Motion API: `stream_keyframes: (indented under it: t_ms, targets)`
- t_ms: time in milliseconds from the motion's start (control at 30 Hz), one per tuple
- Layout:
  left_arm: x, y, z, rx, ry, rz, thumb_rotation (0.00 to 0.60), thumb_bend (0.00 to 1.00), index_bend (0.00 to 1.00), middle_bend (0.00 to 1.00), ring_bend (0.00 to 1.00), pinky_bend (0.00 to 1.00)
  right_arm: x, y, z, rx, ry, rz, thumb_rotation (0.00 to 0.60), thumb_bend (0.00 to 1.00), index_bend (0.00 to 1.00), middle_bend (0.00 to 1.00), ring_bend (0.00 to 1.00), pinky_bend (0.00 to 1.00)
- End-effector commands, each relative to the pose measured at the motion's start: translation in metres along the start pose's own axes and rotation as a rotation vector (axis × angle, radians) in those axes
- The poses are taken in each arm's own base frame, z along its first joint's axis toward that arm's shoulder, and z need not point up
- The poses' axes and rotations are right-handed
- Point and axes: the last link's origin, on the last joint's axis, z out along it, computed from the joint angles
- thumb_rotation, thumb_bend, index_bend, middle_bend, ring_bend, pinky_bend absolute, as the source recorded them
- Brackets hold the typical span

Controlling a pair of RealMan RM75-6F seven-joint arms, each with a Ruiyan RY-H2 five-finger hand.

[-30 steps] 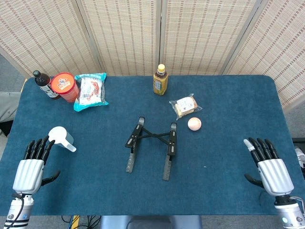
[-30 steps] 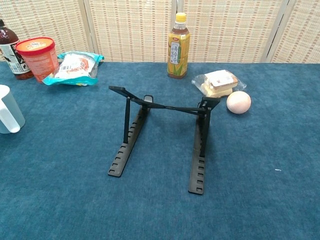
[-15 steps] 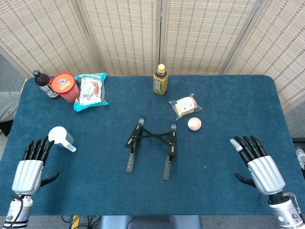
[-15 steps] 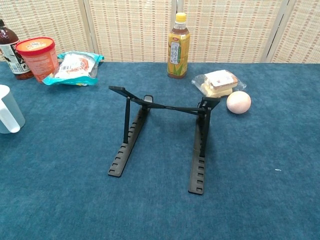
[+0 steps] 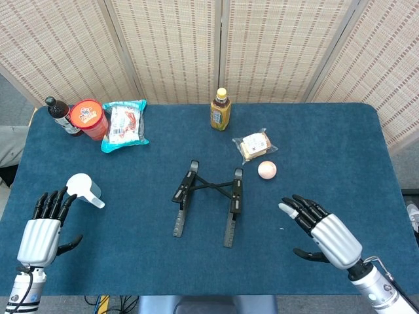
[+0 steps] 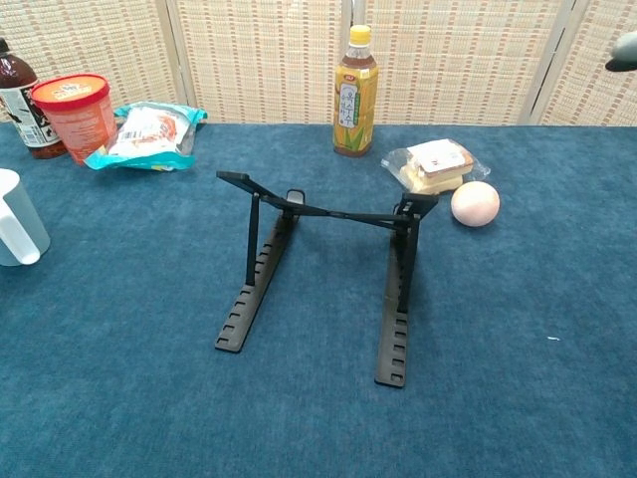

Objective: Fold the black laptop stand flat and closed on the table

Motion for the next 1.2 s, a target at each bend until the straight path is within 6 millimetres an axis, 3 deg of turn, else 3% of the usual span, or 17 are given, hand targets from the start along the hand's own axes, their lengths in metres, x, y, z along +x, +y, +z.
stream_keyframes:
  t_ms: [33, 300, 1200]
  targets:
    - [-0.001, 0.001, 0.001, -0.003, -0.004, 0.0, 0.6, 0.13, 0.11, 0.0, 0.0, 0.0, -0.007, -0.003, 0.004, 0.038, -0.045, 0.051, 0.6, 0.07, 0.0, 0.22, 0.1, 0.27]
    - [-0.002, 0.005, 0.005, -0.014, -0.012, 0.003, 0.6, 0.13, 0.11, 0.0, 0.0, 0.0, -0.02, -0.009, 0.015, 0.101, -0.162, 0.154, 0.6, 0.07, 0.04, 0.26, 0.19, 0.36]
    - [-0.004, 0.002, 0.004, 0.003, -0.031, 0.012, 0.6, 0.13, 0.11, 0.0, 0.0, 0.0, -0.065, -0.015, 0.072, 0.194, -0.446, 0.198, 0.6, 0.07, 0.04, 0.26, 0.2, 0.36]
